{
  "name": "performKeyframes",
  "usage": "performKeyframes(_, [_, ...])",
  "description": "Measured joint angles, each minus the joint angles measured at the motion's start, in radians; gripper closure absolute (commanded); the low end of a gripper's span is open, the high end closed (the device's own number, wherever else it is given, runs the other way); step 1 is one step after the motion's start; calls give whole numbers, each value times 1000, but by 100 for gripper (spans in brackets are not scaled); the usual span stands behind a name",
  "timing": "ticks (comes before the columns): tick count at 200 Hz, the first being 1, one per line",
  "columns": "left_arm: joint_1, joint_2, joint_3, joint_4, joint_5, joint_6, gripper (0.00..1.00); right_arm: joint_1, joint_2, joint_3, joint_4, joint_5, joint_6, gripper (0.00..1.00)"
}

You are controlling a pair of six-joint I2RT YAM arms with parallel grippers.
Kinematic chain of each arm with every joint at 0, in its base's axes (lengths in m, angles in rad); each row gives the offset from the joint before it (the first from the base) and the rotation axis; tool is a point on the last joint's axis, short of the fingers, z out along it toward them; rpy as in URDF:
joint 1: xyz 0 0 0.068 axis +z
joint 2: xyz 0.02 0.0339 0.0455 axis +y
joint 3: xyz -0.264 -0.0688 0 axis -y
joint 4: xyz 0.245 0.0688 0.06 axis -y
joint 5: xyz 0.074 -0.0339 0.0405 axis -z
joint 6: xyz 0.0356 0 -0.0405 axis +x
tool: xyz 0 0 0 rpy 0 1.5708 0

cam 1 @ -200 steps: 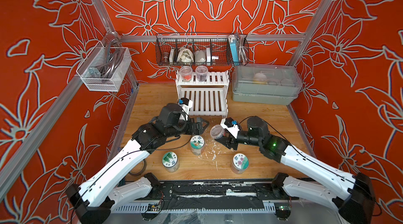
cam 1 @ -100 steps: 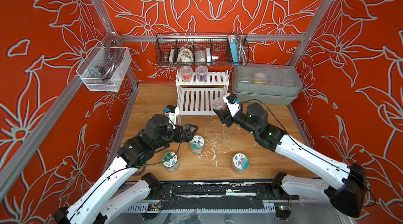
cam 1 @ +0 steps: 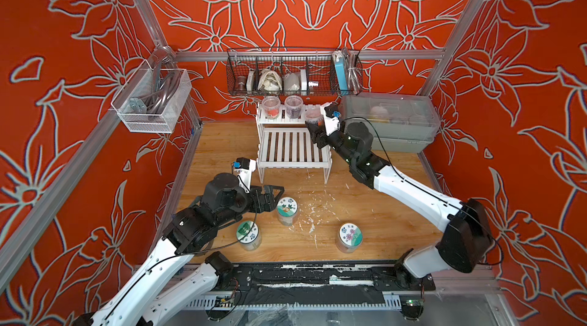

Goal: Place the seed container on the shelf
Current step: Place the seed jar on the shelf.

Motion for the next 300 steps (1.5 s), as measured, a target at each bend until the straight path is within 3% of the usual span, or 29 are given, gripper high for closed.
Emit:
performKeyframes(125, [0,-18,-12,-11,-11,11,3,-63,208,50,254,-56,56,38])
performKeyframes(300, [1,-23,-14,-11,-26,26,3,-107,314,94,359,-62,94,36])
